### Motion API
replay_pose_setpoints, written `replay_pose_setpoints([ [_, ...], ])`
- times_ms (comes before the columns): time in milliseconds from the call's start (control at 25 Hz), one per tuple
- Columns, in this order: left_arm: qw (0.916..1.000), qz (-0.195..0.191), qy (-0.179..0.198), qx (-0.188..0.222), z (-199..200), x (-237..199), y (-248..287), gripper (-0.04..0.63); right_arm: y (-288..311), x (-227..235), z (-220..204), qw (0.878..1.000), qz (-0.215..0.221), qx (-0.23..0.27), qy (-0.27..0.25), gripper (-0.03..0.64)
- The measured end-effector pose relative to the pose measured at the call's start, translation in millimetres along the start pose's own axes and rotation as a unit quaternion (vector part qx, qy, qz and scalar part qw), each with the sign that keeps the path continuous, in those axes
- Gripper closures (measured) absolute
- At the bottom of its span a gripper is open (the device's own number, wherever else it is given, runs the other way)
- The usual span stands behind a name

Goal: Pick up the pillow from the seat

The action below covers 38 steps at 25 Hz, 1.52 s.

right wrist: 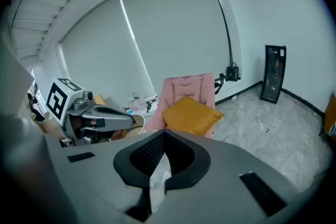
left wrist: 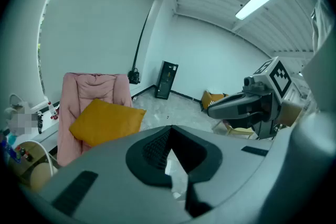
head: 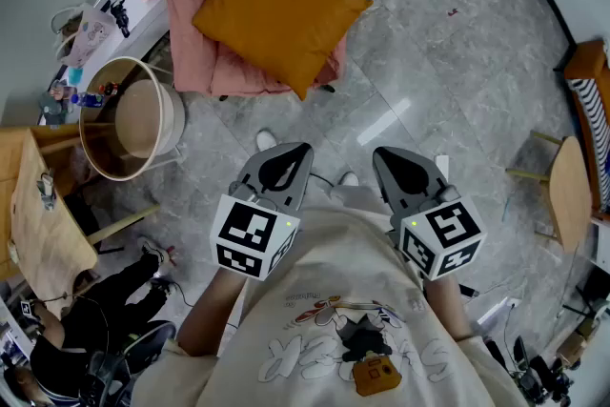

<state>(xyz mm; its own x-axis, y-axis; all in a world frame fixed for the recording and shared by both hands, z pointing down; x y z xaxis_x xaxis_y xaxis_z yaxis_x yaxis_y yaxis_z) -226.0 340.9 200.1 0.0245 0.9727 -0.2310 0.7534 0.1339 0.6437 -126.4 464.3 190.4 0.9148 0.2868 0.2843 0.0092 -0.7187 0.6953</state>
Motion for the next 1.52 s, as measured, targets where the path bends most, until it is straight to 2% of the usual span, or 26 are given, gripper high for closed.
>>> replay_pose_setpoints([
  [120,1.0000,0.007,0.000,0.005,-8,65,11,0.591,-38,11,-17,0.999,0.023,0.012,-0.048,0.597],
  [320,0.9990,0.035,-0.025,0.011,-29,139,19,0.591,-79,27,-39,0.994,0.061,0.052,-0.077,0.597],
  [400,0.9985,0.042,-0.031,0.018,-33,155,14,0.591,-89,30,-48,0.993,0.072,0.060,-0.067,0.597],
  [520,0.9981,0.028,-0.053,0.014,-42,167,7,0.591,-99,27,-58,0.992,0.091,0.079,-0.034,0.595],
  [720,0.9965,0.046,-0.066,0.019,-49,183,2,0.591,-115,23,-74,0.990,0.101,0.088,-0.038,0.595],
  [880,0.9940,0.052,-0.095,0.018,-56,188,9,0.591,-114,38,-82,0.992,0.092,0.078,-0.035,0.595],
  [1040,0.9928,0.056,-0.106,0.010,-59,186,8,0.591,-107,45,-73,0.993,0.091,0.071,-0.022,0.595],
  [1360,0.9853,0.060,-0.158,0.025,-46,144,7,0.591,-80,40,-48,0.993,0.102,0.049,-0.045,0.595],
  [1520,0.9873,0.071,-0.138,0.034,-27,110,18,0.591,-59,50,-25,0.993,0.101,0.036,-0.045,0.595],
])
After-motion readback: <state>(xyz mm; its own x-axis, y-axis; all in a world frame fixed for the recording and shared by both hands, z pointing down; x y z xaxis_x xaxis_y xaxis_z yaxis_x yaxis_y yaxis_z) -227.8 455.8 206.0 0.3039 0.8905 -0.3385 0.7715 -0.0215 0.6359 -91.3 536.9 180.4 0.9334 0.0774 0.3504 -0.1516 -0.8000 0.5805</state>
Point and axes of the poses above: the fingertips, and each gripper's own axes: y forward along the fingers, x to its right, z out of its top, the point moved 5 cm from there along -y, backward along the fingers, and after that the axes turned 8 degrees about -x, right-handed, at the moved point
